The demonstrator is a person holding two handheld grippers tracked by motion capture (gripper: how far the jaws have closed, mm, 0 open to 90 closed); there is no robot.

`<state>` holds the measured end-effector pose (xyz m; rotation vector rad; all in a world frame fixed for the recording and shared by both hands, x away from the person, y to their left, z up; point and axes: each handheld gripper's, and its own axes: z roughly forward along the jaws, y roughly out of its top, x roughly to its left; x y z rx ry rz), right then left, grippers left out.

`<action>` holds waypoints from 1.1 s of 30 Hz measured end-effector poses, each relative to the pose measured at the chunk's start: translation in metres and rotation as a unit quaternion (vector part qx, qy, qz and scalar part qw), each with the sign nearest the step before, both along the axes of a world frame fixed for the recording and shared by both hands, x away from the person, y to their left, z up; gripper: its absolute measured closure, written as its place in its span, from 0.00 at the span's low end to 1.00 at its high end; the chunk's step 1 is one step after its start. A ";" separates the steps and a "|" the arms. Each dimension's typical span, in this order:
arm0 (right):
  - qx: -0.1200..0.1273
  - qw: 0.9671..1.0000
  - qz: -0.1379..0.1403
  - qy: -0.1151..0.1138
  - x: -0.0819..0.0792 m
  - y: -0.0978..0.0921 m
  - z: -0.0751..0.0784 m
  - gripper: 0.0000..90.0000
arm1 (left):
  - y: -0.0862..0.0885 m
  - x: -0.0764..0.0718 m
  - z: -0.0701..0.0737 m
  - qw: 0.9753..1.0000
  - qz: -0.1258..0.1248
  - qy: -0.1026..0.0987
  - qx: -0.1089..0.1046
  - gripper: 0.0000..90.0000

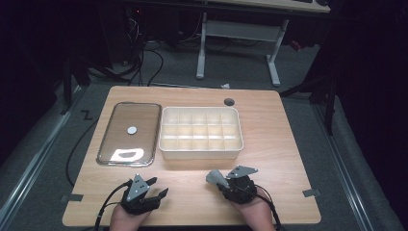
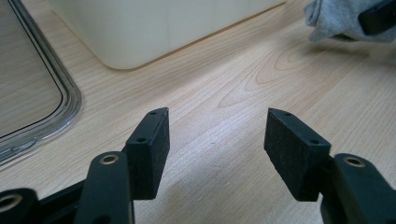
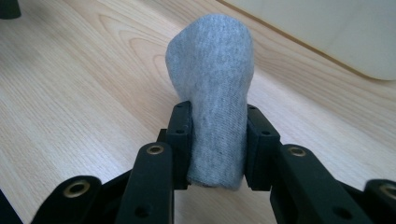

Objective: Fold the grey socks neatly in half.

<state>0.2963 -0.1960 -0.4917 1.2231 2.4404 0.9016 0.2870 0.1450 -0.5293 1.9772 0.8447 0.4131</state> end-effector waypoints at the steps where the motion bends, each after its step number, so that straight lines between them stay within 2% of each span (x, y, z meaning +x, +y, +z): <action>1: -0.003 1.000 0.000 0.002 0.001 -0.002 0.001 0.77 | 0.000 0.000 0.000 1.000 0.000 0.001 -0.001 0.46; 10: -0.063 0.998 -0.004 0.028 0.007 -0.016 0.014 0.77 | -0.002 -0.001 -0.001 1.000 -0.006 0.003 -0.001 0.46; 17: -0.065 0.997 -0.023 0.042 0.013 -0.030 0.028 0.77 | -0.004 -0.002 -0.002 1.000 -0.013 0.002 -0.002 0.46; 24: -0.063 0.996 -0.030 0.056 0.022 -0.042 0.051 0.77 | -0.004 -0.003 -0.001 1.000 -0.016 0.001 -0.006 0.46; 28: -0.077 0.995 -0.031 0.053 0.027 -0.045 0.063 0.77 | -0.004 -0.003 -0.001 1.000 -0.015 0.000 -0.007 0.46; 30: -0.074 0.995 -0.038 0.054 0.033 -0.046 0.071 0.77 | -0.004 -0.003 -0.001 1.000 -0.015 0.000 -0.008 0.46; 33: -0.083 0.994 -0.043 0.051 0.039 -0.047 0.078 0.77 | -0.004 -0.003 -0.001 1.000 -0.015 0.001 -0.008 0.46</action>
